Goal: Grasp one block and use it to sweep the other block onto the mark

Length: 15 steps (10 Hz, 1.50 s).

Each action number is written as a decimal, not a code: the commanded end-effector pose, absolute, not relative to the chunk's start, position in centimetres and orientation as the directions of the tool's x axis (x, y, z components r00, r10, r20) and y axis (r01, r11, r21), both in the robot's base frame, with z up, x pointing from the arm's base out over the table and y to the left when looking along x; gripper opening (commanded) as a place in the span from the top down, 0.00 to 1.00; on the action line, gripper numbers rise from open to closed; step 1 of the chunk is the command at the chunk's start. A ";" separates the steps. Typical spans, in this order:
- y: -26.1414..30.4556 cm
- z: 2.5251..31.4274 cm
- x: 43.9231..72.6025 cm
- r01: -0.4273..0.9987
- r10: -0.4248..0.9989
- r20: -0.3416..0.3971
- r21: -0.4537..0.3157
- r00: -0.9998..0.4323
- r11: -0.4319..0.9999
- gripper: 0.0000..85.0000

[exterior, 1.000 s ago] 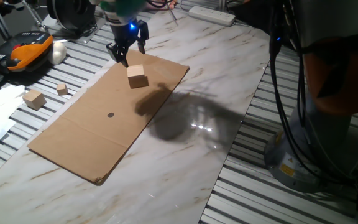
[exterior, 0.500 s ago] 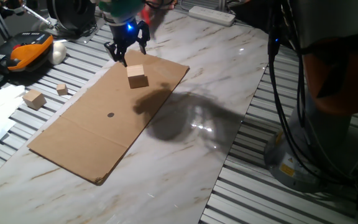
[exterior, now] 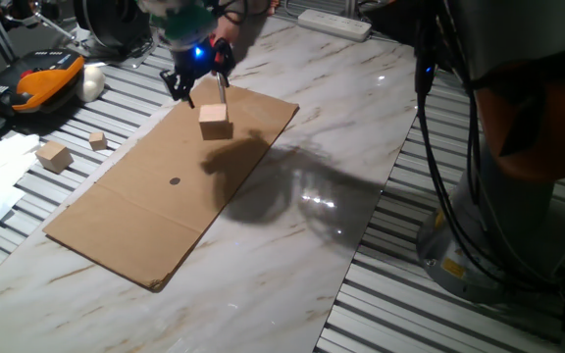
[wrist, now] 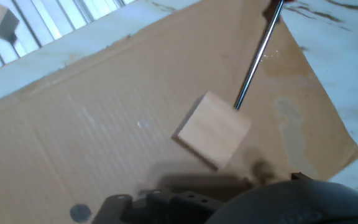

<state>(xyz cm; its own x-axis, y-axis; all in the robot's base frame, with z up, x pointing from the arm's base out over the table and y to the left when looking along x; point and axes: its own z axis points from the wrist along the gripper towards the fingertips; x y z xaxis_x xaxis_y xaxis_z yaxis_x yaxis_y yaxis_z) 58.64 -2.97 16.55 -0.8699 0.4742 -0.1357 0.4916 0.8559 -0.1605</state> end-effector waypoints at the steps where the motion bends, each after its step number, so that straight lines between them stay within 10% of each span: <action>1: -3.3 16.5 59.2 0.487 0.471 -0.128 -0.151 -0.873 0.860 0.00; 9: -0.7 15.0 62.3 0.420 0.416 -0.067 -0.059 -0.907 0.906 0.00; 10: 0.5 14.8 62.0 0.453 0.451 -0.057 -0.036 -0.891 0.891 0.20; 15: 3.1 14.8 60.7 0.536 0.534 -0.059 -0.051 -0.844 0.842 0.20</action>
